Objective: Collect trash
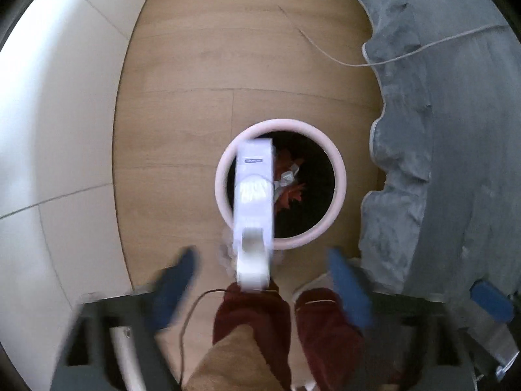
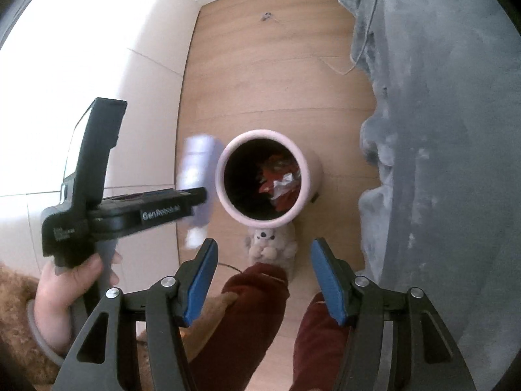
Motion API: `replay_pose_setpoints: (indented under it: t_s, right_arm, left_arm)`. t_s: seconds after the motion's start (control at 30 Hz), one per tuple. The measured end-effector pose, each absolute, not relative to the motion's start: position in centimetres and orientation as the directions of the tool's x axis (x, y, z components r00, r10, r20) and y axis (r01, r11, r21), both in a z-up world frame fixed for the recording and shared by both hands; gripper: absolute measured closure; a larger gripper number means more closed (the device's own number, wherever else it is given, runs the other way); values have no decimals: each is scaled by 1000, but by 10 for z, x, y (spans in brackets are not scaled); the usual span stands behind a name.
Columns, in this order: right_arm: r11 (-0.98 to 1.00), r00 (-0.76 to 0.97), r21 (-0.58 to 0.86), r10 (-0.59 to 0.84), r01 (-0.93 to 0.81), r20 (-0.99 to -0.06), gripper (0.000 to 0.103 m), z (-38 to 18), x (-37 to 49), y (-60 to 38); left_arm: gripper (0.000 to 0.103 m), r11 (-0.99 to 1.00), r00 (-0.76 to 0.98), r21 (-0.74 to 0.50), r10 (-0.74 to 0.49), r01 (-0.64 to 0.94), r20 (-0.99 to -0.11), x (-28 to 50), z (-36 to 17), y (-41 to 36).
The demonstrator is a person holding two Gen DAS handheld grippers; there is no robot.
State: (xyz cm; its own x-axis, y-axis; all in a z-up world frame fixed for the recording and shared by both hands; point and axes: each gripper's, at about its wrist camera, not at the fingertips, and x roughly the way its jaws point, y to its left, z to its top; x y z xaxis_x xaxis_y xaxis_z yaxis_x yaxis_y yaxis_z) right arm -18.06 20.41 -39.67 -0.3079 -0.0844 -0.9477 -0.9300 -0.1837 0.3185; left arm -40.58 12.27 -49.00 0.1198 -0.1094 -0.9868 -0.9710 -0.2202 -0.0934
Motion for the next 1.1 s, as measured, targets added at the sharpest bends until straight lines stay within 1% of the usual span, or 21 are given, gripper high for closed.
replay_pose_setpoints:
  t_s: [0.07,0.27,0.4,0.5,0.7,0.8,0.87,1.1]
  right_arm:
    - [-188,-307,318,-84,-929,-948,43,-397,-183,205]
    - [-216,-306,314,-72,-925,-949,41,-393,-189,205]
    - [-231,-307,313,-62,-921,-950,41,-384,-194,206]
    - [-239,-309,313,-54,-919,-950,39,-375,-197,206]
    - [-249,-308,313,-58,-917,-949,38,-369,-202,205]
    - [-245,-309,315,-63,-917,-949,36,-367,-203,205]
    - [-247,-309,313,-58,-917,-949,35,-365,-203,205]
    - [-250,-308,312,-58,-917,-950,35,-361,-205,203]
  left_arm:
    - [4,-213,123,-101,-92,-972,-988,-405,-484,120]
    - [4,-207,130,-106,-106,-973,-986,-401,-480,107]
    - [4,-227,140,-119,-80,-967,-987,-409,-473,105]
    - [4,-226,133,-113,-79,-968,-988,-413,-469,105]
    - [3,-222,116,-97,-77,-970,-990,-415,-461,99]
    - [0,-216,105,-83,-91,-973,-990,-414,-458,98]
    - [0,-213,98,-76,-91,-974,-991,-412,-456,98]
    - [0,-203,96,-83,-53,-976,-994,-411,-449,104]
